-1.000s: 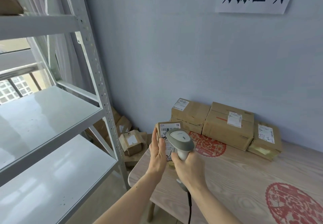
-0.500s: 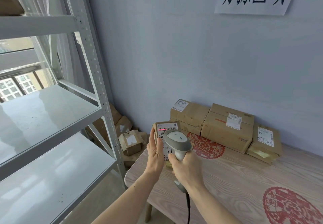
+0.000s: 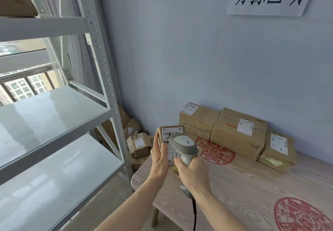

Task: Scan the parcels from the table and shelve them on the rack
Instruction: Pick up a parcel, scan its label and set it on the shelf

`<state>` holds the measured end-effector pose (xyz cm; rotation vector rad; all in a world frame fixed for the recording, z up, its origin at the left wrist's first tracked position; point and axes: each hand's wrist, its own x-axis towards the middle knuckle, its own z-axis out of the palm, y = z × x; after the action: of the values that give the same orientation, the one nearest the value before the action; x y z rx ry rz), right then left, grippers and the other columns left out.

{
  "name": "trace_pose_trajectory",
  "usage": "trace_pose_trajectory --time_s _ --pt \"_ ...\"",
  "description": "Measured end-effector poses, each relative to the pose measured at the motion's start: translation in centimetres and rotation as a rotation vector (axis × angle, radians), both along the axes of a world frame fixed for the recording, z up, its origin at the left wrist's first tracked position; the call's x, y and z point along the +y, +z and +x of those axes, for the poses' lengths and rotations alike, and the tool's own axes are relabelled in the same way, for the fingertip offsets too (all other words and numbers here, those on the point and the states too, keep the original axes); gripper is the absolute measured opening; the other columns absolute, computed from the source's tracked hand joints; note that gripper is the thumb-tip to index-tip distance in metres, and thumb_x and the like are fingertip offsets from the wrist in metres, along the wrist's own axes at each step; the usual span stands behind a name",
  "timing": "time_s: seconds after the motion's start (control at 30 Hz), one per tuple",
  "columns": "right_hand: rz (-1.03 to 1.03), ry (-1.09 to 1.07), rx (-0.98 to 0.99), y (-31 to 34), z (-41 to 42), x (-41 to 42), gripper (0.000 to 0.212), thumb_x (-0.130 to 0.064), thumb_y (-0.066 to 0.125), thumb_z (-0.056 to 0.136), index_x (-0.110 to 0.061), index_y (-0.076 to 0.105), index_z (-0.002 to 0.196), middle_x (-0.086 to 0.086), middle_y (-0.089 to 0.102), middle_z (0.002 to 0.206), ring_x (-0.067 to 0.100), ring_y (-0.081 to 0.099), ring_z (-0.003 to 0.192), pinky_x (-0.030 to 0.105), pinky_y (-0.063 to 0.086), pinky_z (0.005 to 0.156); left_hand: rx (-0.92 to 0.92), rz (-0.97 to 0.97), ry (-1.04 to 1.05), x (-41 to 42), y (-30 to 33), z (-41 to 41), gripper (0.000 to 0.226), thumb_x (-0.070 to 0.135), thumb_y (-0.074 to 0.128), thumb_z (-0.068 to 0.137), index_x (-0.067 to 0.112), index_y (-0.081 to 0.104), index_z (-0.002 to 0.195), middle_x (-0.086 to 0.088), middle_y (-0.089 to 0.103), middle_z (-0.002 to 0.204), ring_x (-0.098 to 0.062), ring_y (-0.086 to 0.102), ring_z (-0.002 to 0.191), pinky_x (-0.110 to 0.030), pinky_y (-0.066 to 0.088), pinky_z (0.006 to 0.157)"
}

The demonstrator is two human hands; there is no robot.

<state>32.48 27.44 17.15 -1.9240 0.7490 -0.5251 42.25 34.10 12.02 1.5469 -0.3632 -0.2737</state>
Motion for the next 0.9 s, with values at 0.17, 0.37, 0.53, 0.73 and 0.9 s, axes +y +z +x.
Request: trace_pose_trajectory --time_s 0.17,0.37,0.53,0.73,0.9 --pt "-0.011 0.026 -0.026 -0.1 0.7 0.5 0.014 -0.024 0.072 0.085 -0.015 0.063 0.08 -0.006 0.067 0.066 0.01 0.066 0.059 0.034 0.06 0.061 0.008 -0.035 0.061 1.8 -0.8 0.9 0.067 0.093 0.036 0.075 0.077 0.016 0.137 0.02 0.027 0.156 -0.018 0.024 0.149 -0.059 0.026 0.119" --pt "0.008 0.139 -0.121 0.5 1.9 1.9 0.016 -0.025 0.072 0.09 -0.019 0.063 0.102 -0.004 0.071 0.087 -0.001 0.062 0.073 0.003 0.043 0.057 0.008 -0.087 0.245 6.0 0.4 0.0 0.064 0.084 0.04 0.081 0.071 0.02 0.141 0.006 0.035 0.154 -0.021 0.043 0.139 -0.053 0.049 0.105" --pt "0.045 0.319 -0.104 0.2 3.4 5.3 0.017 -0.031 0.073 0.089 -0.018 0.064 0.096 -0.005 0.069 0.083 0.017 0.064 0.081 0.028 0.047 0.072 0.025 -0.139 0.469 11.4 0.8 -1.9 0.052 0.065 0.037 0.095 0.06 0.024 0.145 -0.003 0.04 0.149 -0.021 0.054 0.128 -0.04 0.059 0.093" --pt "0.125 0.532 -0.039 -0.8 4.9 12.8 0.032 -0.047 0.075 0.08 -0.019 0.068 0.093 0.001 0.075 0.08 0.025 0.071 0.082 0.033 0.052 0.073 0.031 -0.117 0.721 19.5 1.0 -4.1 0.06 0.083 0.041 0.078 0.074 0.025 0.136 0.001 0.042 0.148 -0.02 0.05 0.132 -0.05 0.05 0.104" --pt "0.12 0.703 -0.032 -0.8 5.9 20.1 0.03 -0.046 0.076 0.082 -0.021 0.067 0.096 -0.003 0.074 0.082 0.023 0.07 0.079 0.033 0.051 0.072 0.028 -0.095 0.913 27.0 1.6 -5.1 0.067 0.09 0.041 0.074 0.076 0.022 0.136 0.004 0.045 0.149 -0.019 0.048 0.136 -0.053 0.041 0.112"
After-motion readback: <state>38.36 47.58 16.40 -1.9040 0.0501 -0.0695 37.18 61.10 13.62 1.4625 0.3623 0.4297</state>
